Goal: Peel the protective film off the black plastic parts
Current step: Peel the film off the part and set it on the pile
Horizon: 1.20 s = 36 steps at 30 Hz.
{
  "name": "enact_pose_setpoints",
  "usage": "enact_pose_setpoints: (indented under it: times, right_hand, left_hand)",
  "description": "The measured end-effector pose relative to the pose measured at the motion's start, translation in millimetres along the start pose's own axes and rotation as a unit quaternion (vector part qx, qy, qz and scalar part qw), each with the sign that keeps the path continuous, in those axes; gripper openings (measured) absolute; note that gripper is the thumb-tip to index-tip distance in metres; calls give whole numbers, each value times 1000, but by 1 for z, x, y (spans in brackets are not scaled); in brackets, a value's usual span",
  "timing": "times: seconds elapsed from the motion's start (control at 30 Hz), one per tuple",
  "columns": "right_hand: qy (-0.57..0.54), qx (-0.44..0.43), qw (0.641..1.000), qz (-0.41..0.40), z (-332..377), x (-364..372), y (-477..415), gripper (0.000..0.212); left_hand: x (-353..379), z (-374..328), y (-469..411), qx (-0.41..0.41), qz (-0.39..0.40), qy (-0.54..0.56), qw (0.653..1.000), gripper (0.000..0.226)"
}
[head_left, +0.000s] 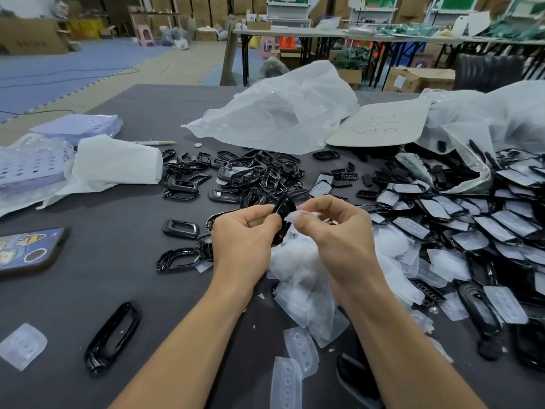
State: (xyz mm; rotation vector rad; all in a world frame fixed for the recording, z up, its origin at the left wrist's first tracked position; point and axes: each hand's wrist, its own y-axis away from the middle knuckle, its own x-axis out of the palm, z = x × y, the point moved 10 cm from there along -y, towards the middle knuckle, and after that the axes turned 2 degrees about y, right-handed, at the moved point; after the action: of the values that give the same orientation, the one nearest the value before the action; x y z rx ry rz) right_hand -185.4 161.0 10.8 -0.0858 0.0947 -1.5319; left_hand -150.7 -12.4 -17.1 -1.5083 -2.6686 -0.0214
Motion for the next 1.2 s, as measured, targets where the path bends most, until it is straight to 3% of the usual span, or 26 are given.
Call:
enact_pose_setpoints:
  times: [0.2,0.33,0.5,0.6,0.73,0.97,1.07,1.2]
  right_hand:
    - [-77,23,996,-37,-6,-3,0,28]
    - [-33,44,996,-65,-16,-4,2,19]
    - [69,-12,994,-86,-10,-10,1,19]
    - [59,-35,995,-78,-3,-11,-1,22]
    - [-10,-35,999,-26,1,-4,-4,27]
    - [-54,-24,998,14,0,4,-4,38]
    - [-4,-24,1000,19,-2,6,-4,38]
    - [78,-27,996,-34,-6,-2,-3,29]
  left_hand:
    - [5,1,3,6,23,13,1000,21]
    - [8,1,4,11,16,46,999,29]
    - [17,-3,7,15,56,88,994,34]
    - [16,3,5,1,44,91,995,41]
    - [9,11,2,-13,12,87,996,24]
    - [13,18,2,-46,31,99,994,15]
    - [16,16,4,-50,48,112,991,9]
    - [25,8,11,-27,89,109,990,6]
